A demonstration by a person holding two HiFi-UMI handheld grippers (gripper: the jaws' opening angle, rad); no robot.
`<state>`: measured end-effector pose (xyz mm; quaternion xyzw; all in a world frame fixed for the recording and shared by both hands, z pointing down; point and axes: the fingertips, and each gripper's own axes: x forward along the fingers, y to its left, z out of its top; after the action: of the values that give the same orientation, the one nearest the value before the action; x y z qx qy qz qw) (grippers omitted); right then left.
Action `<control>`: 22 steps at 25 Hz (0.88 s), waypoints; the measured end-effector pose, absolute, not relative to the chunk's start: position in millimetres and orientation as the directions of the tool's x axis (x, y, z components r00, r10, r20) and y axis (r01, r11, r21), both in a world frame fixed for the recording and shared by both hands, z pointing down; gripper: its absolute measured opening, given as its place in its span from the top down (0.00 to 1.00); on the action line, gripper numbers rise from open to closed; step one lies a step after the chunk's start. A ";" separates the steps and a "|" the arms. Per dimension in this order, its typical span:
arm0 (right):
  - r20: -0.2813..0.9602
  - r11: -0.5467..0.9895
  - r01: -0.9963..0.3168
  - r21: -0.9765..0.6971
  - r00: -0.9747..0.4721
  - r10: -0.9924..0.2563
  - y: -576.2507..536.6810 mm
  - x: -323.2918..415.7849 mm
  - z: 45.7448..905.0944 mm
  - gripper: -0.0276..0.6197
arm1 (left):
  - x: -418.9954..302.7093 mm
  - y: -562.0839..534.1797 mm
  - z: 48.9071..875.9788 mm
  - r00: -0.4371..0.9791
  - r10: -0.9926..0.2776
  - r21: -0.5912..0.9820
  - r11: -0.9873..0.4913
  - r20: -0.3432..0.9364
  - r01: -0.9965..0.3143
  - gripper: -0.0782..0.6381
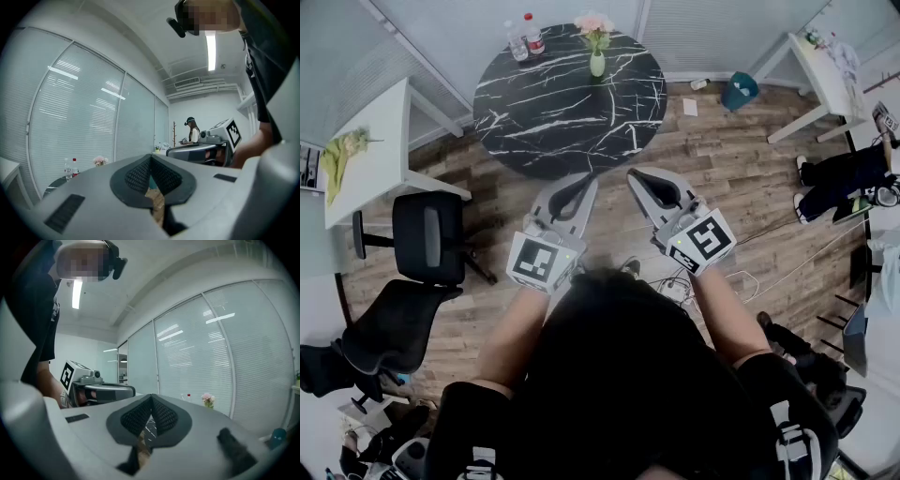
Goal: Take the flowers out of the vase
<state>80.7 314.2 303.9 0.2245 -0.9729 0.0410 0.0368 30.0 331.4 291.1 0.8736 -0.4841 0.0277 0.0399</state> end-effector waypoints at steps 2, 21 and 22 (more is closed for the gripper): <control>0.087 0.898 -0.436 -0.062 -0.898 -0.431 314.6 81.5 303.2 0.93 | 31.3 331.2 290.4 0.530 -0.843 0.045 -0.529 0.087 -0.848 0.87; 0.065 0.891 -0.449 -0.068 -0.893 -0.446 300.0 114.1 303.3 0.93 | 64.5 320.4 292.3 0.515 -0.852 0.041 -0.513 0.093 -0.857 0.87; 0.068 0.891 -0.449 -0.060 -0.893 -0.445 298.8 116.7 303.6 0.93 | 67.3 319.5 292.0 0.511 -0.855 0.041 -0.509 0.093 -0.860 0.87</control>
<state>116.7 298.8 303.6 0.2301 -0.9721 0.0372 0.0263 67.3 319.5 292.0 0.8681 -0.4937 0.0303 0.0409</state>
